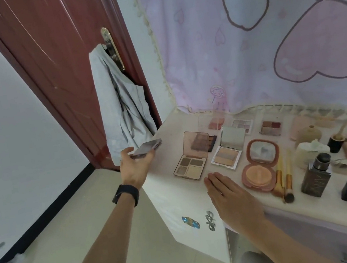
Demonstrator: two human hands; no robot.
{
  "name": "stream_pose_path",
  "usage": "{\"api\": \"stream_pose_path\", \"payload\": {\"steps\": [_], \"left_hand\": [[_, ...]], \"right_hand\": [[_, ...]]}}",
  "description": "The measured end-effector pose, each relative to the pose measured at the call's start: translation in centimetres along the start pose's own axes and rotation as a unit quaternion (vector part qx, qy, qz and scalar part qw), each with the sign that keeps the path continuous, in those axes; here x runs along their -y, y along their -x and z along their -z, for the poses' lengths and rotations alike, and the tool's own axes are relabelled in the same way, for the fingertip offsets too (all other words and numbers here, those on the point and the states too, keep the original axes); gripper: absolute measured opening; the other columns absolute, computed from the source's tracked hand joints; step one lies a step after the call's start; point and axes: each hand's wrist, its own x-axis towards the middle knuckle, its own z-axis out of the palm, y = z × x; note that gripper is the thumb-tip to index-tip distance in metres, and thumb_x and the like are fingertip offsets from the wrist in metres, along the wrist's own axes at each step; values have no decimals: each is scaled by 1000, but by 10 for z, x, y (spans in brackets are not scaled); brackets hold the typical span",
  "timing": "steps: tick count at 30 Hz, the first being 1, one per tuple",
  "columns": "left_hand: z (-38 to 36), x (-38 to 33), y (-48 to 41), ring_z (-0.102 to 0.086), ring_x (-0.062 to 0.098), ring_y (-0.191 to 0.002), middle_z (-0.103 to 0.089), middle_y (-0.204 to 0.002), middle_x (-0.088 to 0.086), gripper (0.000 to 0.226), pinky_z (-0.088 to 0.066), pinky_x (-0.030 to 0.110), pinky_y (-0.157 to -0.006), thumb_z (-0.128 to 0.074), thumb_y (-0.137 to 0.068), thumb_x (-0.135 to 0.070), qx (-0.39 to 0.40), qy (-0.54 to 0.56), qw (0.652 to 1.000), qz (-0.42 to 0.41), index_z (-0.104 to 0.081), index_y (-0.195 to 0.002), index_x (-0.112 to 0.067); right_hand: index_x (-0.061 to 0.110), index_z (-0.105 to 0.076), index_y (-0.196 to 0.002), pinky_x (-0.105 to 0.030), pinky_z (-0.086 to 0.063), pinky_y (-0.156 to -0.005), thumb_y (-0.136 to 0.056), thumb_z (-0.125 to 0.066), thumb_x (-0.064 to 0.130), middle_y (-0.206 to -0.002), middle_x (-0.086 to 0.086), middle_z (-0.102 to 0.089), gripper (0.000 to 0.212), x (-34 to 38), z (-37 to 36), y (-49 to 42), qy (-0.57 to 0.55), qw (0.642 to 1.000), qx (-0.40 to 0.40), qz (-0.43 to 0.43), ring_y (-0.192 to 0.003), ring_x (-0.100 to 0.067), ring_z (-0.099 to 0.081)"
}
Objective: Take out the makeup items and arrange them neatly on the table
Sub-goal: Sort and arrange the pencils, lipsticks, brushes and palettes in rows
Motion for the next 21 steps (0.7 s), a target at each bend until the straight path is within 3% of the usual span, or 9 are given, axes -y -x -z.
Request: {"api": "stream_pose_path", "payload": {"steps": [5, 8, 9, 10, 12, 13, 14, 17, 21], "left_hand": [[18, -45, 62, -55, 3, -111, -55, -114, -9, 78, -40, 24, -93, -77, -63, -45, 23, 88, 992, -83, -39, -129, -28], [18, -66, 101, -54, -10, -106, -56, -114, -14, 83, -39, 15, -95, -82, -59, -44, 81, 72, 982, -158, -37, -127, -31], [16, -71, 113, -53, -11, -106, -56, -114, -15, 87, -39, 11, -94, -83, -56, -47, 106, 63, 976, -179, -36, -127, -33], [13, -74, 124, -53, -10, -108, -57, -115, -15, 92, -38, 9, -94, -84, -53, -49, 132, 51, 970, -200, -34, -128, -34], [4, -79, 144, -54, -3, -114, -57, -118, -14, 95, -39, 8, -92, -87, -53, -47, 196, 25, 950, -239, -31, -130, -38], [-3, -81, 153, -54, 1, -116, -56, -121, -16, 96, -41, 10, -93, -88, -55, -44, 230, 6, 938, -258, -29, -130, -40], [-12, -83, 163, -54, 5, -118, -54, -123, -17, 98, -44, 14, -94, -90, -56, -41, 257, -17, 925, -278, -28, -132, -42], [-39, -92, 189, -52, 6, -121, -51, -124, -20, 103, -48, 27, -98, -91, -55, -42, 300, -61, 897, -319, -25, -134, -46], [-70, -99, 220, -48, 0, -127, -51, -129, -22, 102, -39, 14, -101, -88, -54, -52, 338, -12, 898, -283, -30, -137, -44]], "right_hand": [[4, -69, -127, -39, -56, -99, -95, -66, 24, -128, -12, -70, 37, 2, 25, -7, -29, 1000, 0, -9, -122, -27, -65], [10, -71, -123, -33, -56, -95, -95, -68, 19, -124, -6, -71, 29, 7, 53, -9, -253, 962, -15, -102, -115, -22, -67], [18, -70, -124, -27, -53, -96, -100, -61, 27, -123, 2, -71, 27, 5, 67, -7, -356, 919, -8, -168, -115, -15, -66], [27, -70, -121, -23, -52, -94, -101, -54, 41, -121, 9, -72, 29, 3, 83, -5, -477, 844, 1, -246, -113, -9, -66], [30, -73, -109, -24, -58, -81, -90, -55, 61, -110, 5, -76, 40, -9, 115, -2, -699, 606, 7, -380, -103, -15, -72], [25, -73, -108, -27, -60, -75, -87, -62, 62, -106, -2, -77, 44, -18, 125, 1, -755, 512, 13, -409, -97, -21, -75], [20, -73, -108, -28, -60, -72, -87, -69, 57, -105, -7, -77, 42, -27, 135, 9, -781, 460, 20, -422, -93, -24, -76], [16, -78, -95, -25, -58, -60, -75, -77, 28, -90, -7, -77, 24, -44, 156, 38, -781, 424, 23, -458, -74, -15, -74], [4, -80, -93, -26, -57, -54, -77, -72, 13, -83, -15, -72, 20, -57, 167, 81, -814, 310, 10, -491, -62, -19, -68]]}}
